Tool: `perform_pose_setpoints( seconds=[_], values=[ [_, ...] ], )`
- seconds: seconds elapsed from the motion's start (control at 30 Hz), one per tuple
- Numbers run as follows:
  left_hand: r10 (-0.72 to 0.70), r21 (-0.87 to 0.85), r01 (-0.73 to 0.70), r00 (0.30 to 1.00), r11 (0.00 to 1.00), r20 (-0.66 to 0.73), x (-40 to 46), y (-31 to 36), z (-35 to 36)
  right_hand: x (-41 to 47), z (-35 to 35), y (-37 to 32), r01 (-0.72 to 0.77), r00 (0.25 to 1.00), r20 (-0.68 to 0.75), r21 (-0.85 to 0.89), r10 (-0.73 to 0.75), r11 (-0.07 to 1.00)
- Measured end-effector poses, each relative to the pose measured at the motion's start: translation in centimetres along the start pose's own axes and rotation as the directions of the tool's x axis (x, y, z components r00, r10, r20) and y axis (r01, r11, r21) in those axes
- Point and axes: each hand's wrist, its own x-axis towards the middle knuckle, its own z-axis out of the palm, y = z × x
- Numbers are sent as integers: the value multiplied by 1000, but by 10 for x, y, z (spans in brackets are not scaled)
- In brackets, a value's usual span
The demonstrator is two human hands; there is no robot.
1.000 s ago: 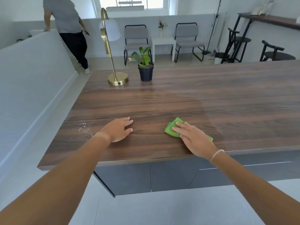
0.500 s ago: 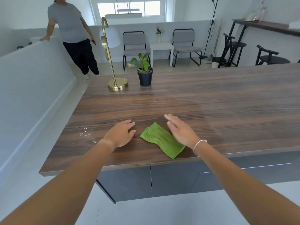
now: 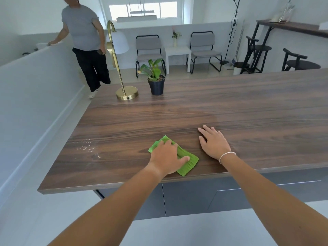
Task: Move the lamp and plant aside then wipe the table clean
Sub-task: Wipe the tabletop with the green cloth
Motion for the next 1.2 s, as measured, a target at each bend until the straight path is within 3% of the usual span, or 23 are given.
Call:
perform_pose_setpoints(
  seconds=[0.27,0.5,0.63,0.87,1.0,1.13,1.2],
  values=[
    [-51,-7,51,995,999,88,10,-20,-8,-1,2,-2,9,1000,-25,-27,-10,1000],
    [-260,62,257,964,964,56,-9,-126,-24,1,6,0,10,1000,-29,-42,-11,999],
    [-206,195,212,977,958,-53,-38,-136,-7,3,9,-1,13,1000,-24,-76,-15,997],
    [-54,85,56,998,995,-30,-34,-91,9,5,6,-5,16,1000,-3,-107,-16,994],
    [-171,54,172,985,984,-19,-29,-122,-4,5,2,-8,7,1000,16,-100,-5,995],
    [-245,159,244,969,957,-9,-47,-164,-15,3,0,-13,-7,999,40,-95,11,995],
    [-284,44,286,958,957,-47,-60,-174,-14,2,-1,-17,-9,999,46,-84,13,996]
  ],
)
